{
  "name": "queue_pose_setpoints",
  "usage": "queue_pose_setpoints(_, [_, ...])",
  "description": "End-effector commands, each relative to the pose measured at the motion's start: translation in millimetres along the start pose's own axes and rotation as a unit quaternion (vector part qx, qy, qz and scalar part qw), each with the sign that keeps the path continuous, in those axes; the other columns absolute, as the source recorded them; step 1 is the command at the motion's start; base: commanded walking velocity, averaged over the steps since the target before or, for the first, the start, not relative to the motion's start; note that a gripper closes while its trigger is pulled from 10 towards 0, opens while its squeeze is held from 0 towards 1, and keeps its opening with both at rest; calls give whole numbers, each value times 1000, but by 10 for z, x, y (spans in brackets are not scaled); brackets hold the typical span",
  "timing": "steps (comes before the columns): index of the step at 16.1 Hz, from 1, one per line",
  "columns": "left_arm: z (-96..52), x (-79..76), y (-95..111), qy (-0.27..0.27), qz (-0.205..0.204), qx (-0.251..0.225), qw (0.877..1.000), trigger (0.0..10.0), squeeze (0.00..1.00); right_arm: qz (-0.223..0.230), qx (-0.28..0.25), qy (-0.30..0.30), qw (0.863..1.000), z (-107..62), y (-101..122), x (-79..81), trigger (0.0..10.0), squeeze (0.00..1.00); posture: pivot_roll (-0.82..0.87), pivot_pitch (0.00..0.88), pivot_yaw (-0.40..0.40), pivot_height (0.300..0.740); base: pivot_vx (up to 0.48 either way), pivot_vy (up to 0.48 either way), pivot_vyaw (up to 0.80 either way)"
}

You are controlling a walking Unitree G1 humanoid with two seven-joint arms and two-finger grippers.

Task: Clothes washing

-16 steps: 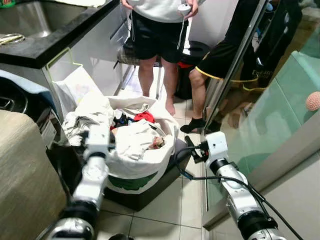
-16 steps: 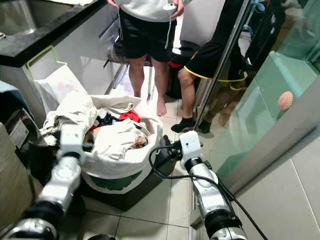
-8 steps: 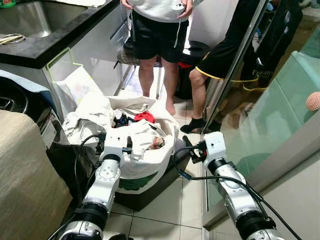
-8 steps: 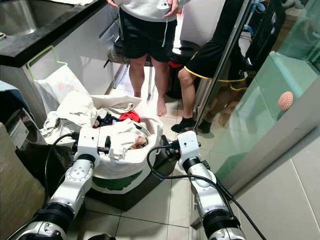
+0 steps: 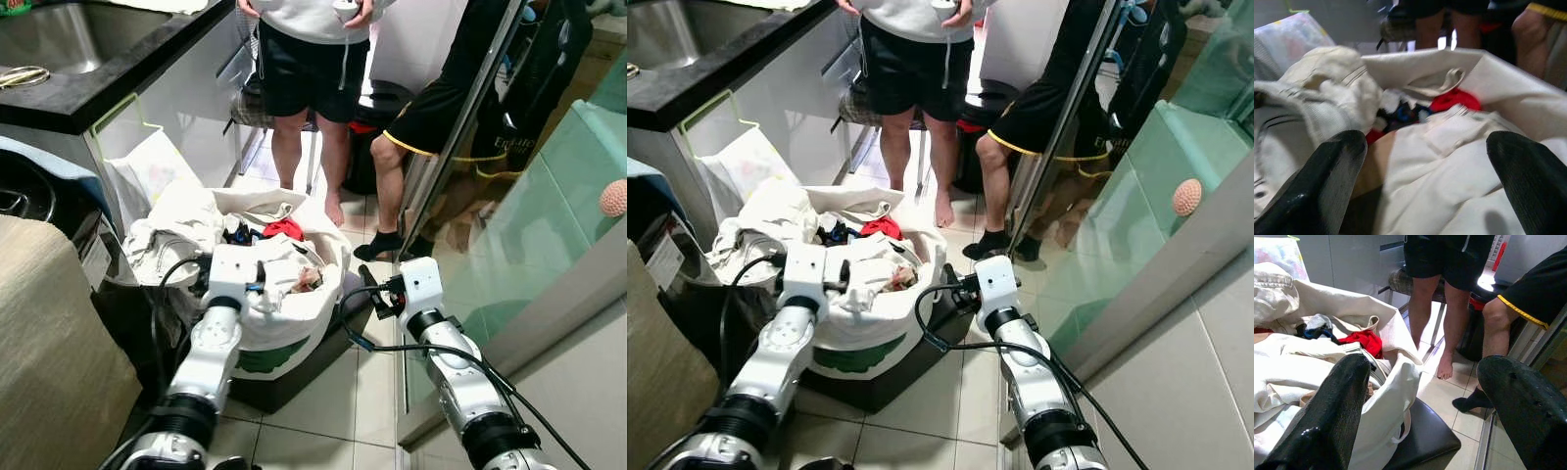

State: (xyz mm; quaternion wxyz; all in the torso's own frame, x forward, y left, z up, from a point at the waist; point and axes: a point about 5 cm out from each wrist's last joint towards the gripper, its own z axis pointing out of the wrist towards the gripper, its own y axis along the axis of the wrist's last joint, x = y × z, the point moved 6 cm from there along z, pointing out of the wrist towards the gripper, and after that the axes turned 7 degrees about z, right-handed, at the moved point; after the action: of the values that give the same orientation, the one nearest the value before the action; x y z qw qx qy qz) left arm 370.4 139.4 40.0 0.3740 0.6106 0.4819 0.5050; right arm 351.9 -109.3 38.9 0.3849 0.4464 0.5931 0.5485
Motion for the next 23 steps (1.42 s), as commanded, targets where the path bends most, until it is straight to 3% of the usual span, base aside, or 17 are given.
queue_pose_setpoints(1, [14, -35, 123, -2, -21, -20, 1000, 10000, 753, -3, 0, -5, 1000, -3, 15, -31, 10000, 0, 50, 0, -43, 740, 0, 0, 0])
queue_pose_setpoints(2, [33, -6, 170, 15, -30, -24, 999, 10000, 0, -4, 0, -3, 1000, 0, 18, -25, 10000, 0, 50, 0, -47, 740, 0, 0, 0])
queue_pose_setpoints(5, [54, -3, 136, 23, -27, -11, 999, 10000, 0, -7, -1, 1, 1000, 13, 34, -13, 10000, 0, 47, 0, -49, 740, 0, 0, 0])
queue_pose_setpoints(7, [50, 74, 142, 25, 5, -17, 1000, 10000, 0, -8, -2, -1, 1000, 17, 41, -35, 10000, 0, 50, 0, -49, 740, 0, 0, 0])
queue_pose_setpoints(9, [19, 233, 124, 7, 37, -24, 999, 10000, 0, -10, -3, -2, 1000, 37, 60, -55, 10000, 0, 60, 0, -50, 740, 0, 0, 0])
queue_pose_setpoints(12, [-37, 586, -22, 20, 65, -6, 998, 10000, 0, -11, -7, -4, 1000, 83, 101, -65, 10000, 0, 68, 0, -49, 740, 0, 0, 0])
queue_pose_setpoints(14, [-48, 653, -78, 22, 77, 1, 997, 10000, 0, -12, -8, -5, 1000, 100, 117, -73, 10000, 0, 73, 0, -49, 740, 0, 0, 0])
queue_pose_setpoints(17, [-73, 566, -97, 8, 79, 2, 997, 10000, 0, -13, -12, -5, 1000, 129, 146, -74, 10000, 0, 72, 0, -46, 740, 0, 0, 0])
queue_pose_setpoints(19, [-102, 366, -107, -15, 70, 2, 997, 10000, 0, -11, -14, -5, 1000, 142, 153, -61, 10000, 0, 69, 0, -41, 740, 0, 0, 0])
queue_pose_setpoints(23, [-115, 204, -86, -31, 63, -1, 998, 10000, 0, -11, -11, -7, 1000, 126, 120, -65, 10000, 0, 65, 0, -38, 740, 0, 0, 0])
